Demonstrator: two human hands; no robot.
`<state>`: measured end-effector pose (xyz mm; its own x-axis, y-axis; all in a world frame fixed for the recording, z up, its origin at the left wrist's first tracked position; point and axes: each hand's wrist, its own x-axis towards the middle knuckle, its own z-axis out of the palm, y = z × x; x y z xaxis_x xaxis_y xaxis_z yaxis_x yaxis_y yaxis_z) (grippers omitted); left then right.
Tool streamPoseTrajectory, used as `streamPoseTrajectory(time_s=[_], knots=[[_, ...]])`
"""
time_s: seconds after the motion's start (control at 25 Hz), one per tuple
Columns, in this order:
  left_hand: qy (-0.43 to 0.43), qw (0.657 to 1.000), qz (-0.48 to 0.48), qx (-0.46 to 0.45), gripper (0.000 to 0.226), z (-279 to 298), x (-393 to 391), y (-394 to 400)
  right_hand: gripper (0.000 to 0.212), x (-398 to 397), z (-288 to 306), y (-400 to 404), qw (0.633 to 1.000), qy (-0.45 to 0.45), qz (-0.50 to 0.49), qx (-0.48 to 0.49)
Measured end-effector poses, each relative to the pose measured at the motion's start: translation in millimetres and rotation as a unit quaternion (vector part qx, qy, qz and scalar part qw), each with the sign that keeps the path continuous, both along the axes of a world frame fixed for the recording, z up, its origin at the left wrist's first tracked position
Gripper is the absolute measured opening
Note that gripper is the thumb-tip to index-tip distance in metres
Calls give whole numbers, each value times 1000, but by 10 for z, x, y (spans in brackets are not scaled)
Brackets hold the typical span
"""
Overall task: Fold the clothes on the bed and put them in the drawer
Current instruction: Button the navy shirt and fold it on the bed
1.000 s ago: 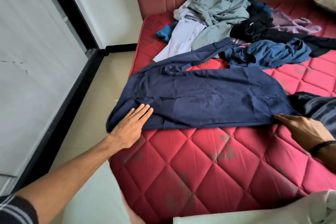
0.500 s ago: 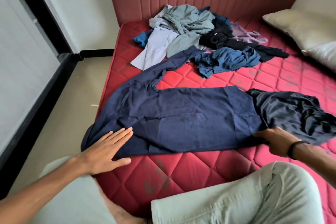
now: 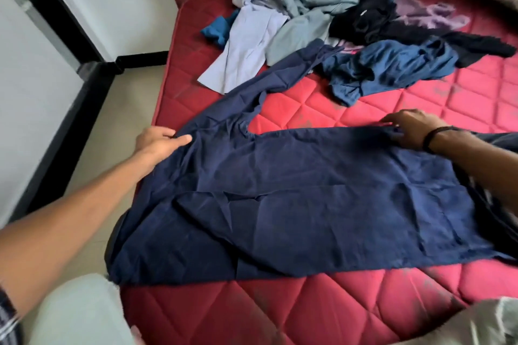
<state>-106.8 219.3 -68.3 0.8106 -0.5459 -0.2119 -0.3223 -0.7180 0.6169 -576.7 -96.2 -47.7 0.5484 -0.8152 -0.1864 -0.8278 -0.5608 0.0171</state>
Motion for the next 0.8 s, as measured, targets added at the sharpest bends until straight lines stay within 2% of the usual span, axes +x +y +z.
streamPoseTrajectory(time_s=[0.12,0.24,0.32,0.36,0.44,0.56,0.6,0.68,0.8], knots=[[31,999,-5,-34,41,0,216,-137,17,0,44,-222,999,21,-25,-7],[58,996,-9,-71,41,157,313,-68,28,-135,245,-155,995,-32,-85,-27],[69,994,-29,-81,40,280,276,66,22,-263,397,69,991,-60,-111,-43],[71,993,-39,-86,36,380,203,161,20,-359,460,218,989,-69,-119,-54],[76,990,-74,-99,12,614,98,438,18,-589,570,528,986,-84,-131,-65],[122,977,-131,-112,13,811,22,1020,21,-992,683,1037,986,-81,-132,-60],[140,973,-144,-110,6,832,-37,1226,23,-1127,673,1195,987,-76,-131,-47],[161,970,-161,-86,16,729,-118,1582,23,-1363,607,1480,989,-68,-124,-39],[150,975,-157,-38,15,497,-354,1937,30,-1595,407,1767,993,-37,-109,-38]])
